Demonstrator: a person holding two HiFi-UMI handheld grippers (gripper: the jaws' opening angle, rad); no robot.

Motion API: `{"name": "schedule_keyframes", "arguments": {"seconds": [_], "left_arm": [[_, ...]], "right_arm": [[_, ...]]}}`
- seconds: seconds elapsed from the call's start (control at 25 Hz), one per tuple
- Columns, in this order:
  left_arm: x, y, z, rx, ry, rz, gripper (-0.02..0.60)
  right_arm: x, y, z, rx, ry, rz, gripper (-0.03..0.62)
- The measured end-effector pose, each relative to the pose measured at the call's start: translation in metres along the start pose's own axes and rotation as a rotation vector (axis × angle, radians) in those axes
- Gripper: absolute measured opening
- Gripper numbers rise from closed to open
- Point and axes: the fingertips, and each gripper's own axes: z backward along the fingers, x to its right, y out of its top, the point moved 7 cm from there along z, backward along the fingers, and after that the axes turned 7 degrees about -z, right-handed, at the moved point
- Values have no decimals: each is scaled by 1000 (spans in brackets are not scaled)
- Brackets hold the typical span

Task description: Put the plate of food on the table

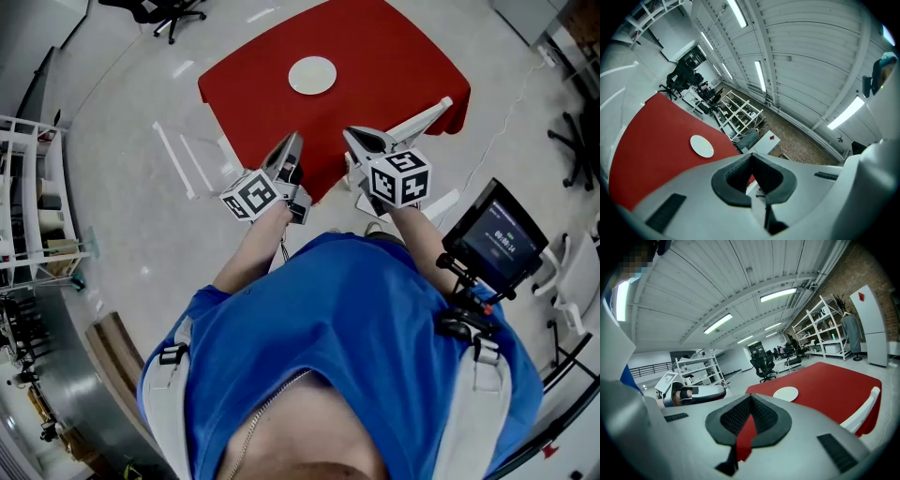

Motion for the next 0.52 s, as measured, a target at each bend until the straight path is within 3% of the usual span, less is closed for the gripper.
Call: {"name": "schedule_keyframes", "arguments": {"seconds": [0.52], "left_arm": [[2, 0, 1, 7, 10, -3, 8]], "right_arm": [[-3, 3, -1, -6, 12, 14, 2]]}}
